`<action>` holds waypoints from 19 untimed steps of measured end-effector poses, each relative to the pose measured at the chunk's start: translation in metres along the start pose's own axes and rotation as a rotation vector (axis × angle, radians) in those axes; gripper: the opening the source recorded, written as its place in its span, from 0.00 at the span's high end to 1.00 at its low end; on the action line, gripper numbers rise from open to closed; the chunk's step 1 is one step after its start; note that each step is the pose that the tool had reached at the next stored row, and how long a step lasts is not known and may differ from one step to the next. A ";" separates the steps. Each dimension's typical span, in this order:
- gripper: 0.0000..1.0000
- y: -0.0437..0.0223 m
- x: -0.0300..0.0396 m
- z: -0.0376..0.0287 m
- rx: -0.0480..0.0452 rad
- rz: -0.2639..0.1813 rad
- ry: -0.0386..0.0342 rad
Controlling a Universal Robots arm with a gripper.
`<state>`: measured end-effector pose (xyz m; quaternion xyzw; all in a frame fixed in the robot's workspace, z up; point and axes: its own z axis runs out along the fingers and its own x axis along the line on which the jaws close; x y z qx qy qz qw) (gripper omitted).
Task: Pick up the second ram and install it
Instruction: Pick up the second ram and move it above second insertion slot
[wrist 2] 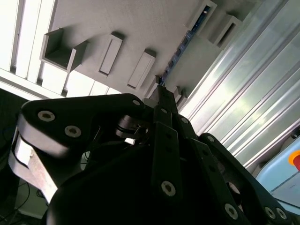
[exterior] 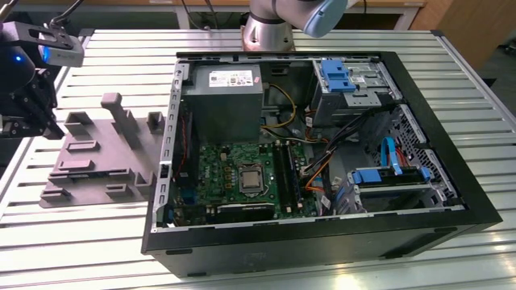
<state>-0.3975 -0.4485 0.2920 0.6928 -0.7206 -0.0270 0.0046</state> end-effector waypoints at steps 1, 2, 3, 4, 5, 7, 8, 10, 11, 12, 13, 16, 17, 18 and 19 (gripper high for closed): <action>0.89 -0.0001 0.0003 0.0006 0.0000 0.000 -0.0007; 0.89 -0.0001 0.0007 0.0013 0.0000 0.000 -0.0016; 0.89 -0.0002 0.0011 0.0019 0.0000 0.000 -0.0024; 0.89 -0.0002 0.0014 0.0025 -0.0001 0.000 -0.0032; 0.89 -0.0002 0.0017 0.0031 -0.0003 0.000 -0.0035; 0.89 -0.0003 0.0022 0.0049 -0.0003 0.000 -0.0043; 0.89 -0.0004 0.0025 0.0057 -0.0002 0.000 -0.0046; 0.89 -0.0004 0.0029 0.0075 -0.0002 0.000 -0.0053; 0.89 -0.0005 0.0031 0.0083 -0.0002 0.000 -0.0054; 0.89 -0.0005 0.0034 0.0092 -0.0002 0.000 -0.0055; 0.89 -0.0006 0.0036 0.0100 -0.0003 0.000 -0.0057; 0.89 -0.0007 0.0042 0.0124 -0.0002 0.000 -0.0062; 0.89 -0.0008 0.0045 0.0132 -0.0003 0.000 -0.0062; 0.89 -0.0008 0.0047 0.0139 -0.0004 0.000 -0.0064; 0.89 -0.0008 0.0050 0.0147 -0.0004 0.000 -0.0066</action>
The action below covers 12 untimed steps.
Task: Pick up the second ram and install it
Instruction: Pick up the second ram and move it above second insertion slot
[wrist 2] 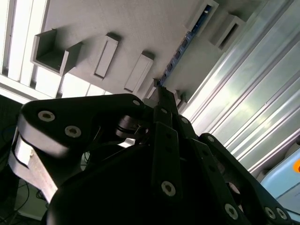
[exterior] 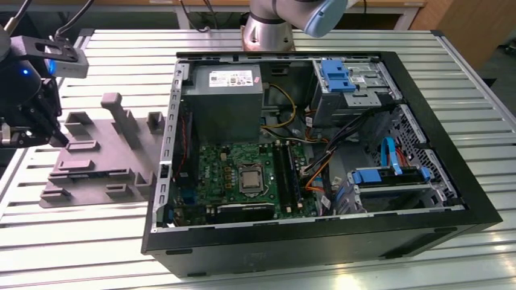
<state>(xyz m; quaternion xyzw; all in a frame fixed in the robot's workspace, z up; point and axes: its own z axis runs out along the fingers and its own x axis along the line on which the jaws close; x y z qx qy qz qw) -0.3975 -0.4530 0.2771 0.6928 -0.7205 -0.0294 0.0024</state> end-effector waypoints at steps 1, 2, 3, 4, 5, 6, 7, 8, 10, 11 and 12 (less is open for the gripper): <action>0.89 -0.0001 0.0002 0.0008 0.0001 0.000 -0.0002; 0.89 -0.0001 0.0003 0.0015 0.0001 0.000 -0.0003; 0.89 -0.0001 0.0005 0.0023 0.0001 0.000 -0.0003; 0.89 -0.0002 0.0006 0.0029 0.0000 0.000 -0.0003; 0.89 -0.0002 0.0007 0.0035 0.0000 0.000 -0.0003; 0.89 -0.0002 0.0009 0.0041 0.0000 0.000 -0.0004; 0.89 -0.0002 0.0009 0.0048 0.0000 0.000 -0.0004; 0.89 -0.0003 0.0010 0.0054 0.0000 0.000 -0.0003; 0.89 -0.0003 0.0012 0.0066 -0.0001 0.000 -0.0003; 0.89 -0.0004 0.0013 0.0071 -0.0001 0.000 -0.0003; 0.89 -0.0004 0.0013 0.0076 -0.0001 0.000 -0.0003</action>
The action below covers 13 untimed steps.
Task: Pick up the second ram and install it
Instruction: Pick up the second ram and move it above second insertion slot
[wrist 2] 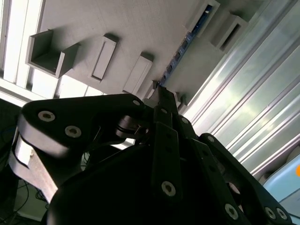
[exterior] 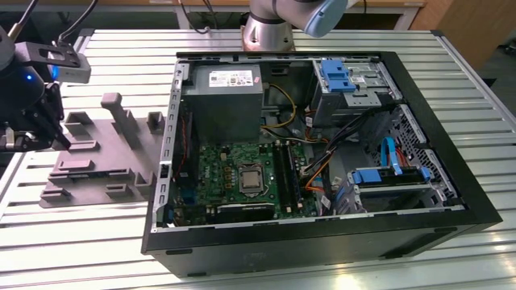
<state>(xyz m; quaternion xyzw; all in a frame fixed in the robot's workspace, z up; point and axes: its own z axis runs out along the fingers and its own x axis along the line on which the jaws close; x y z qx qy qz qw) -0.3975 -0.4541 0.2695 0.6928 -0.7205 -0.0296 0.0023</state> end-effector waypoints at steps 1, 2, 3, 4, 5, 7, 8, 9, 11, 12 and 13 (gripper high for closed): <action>0.89 0.0000 0.0000 0.0005 0.0001 0.000 0.0000; 0.89 -0.0001 0.0001 0.0011 0.0001 0.000 -0.0001; 0.89 -0.0001 0.0002 0.0016 0.0001 0.000 0.0000; 0.89 -0.0001 0.0002 0.0020 0.0000 0.000 0.0000; 0.89 -0.0001 0.0003 0.0025 0.0000 0.000 0.0000; 0.89 -0.0002 0.0004 0.0035 0.0001 0.000 0.0000; 0.89 -0.0002 0.0004 0.0039 0.0001 0.000 0.0000; 0.89 -0.0002 0.0005 0.0044 0.0001 0.000 0.0000; 0.89 -0.0003 0.0007 0.0054 0.0001 0.000 -0.0001; 0.89 -0.0003 0.0007 0.0060 0.0002 0.000 -0.0001; 0.89 -0.0004 0.0008 0.0066 0.0002 0.000 -0.0001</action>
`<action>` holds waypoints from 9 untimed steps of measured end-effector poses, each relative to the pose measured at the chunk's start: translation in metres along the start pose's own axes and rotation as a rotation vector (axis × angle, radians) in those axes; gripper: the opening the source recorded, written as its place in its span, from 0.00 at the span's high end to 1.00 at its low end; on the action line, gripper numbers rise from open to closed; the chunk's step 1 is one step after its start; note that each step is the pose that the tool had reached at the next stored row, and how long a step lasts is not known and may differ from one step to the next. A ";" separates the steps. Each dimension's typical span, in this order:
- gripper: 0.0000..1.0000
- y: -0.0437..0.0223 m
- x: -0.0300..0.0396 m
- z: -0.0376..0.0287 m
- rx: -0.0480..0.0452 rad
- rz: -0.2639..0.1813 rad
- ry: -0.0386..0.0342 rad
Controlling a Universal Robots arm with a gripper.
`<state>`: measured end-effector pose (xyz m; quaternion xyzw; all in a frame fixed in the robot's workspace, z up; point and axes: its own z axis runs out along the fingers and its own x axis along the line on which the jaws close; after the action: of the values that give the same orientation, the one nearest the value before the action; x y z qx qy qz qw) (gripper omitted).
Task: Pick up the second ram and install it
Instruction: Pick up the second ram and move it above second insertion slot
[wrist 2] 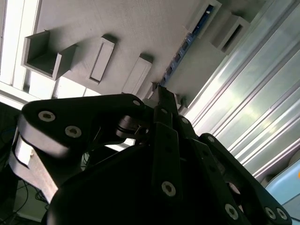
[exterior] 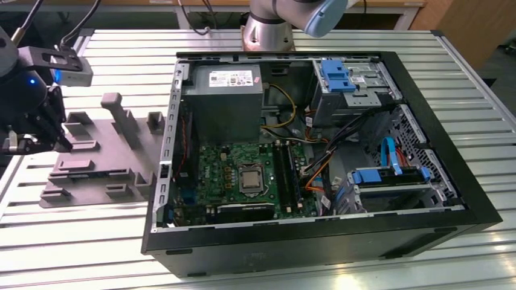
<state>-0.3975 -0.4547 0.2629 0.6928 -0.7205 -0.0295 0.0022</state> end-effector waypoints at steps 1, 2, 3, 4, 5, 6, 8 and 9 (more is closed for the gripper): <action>0.89 0.0000 0.0001 0.0005 0.0000 0.000 0.0000; 0.89 0.0000 0.0001 0.0010 -0.0002 0.000 0.0001; 0.89 -0.0001 0.0001 0.0015 -0.0001 0.000 0.0001; 0.89 -0.0001 0.0002 0.0021 0.0000 0.000 0.0000; 0.89 -0.0001 0.0002 0.0027 0.0000 0.000 0.0000; 0.89 -0.0001 0.0004 0.0032 -0.0001 0.000 0.0001; 0.89 -0.0002 0.0009 0.0044 -0.0003 -0.001 -0.0007; 0.89 -0.0003 0.0011 0.0051 -0.0002 -0.002 -0.0014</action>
<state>-0.3975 -0.4556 0.2577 0.6934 -0.7199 -0.0301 0.0018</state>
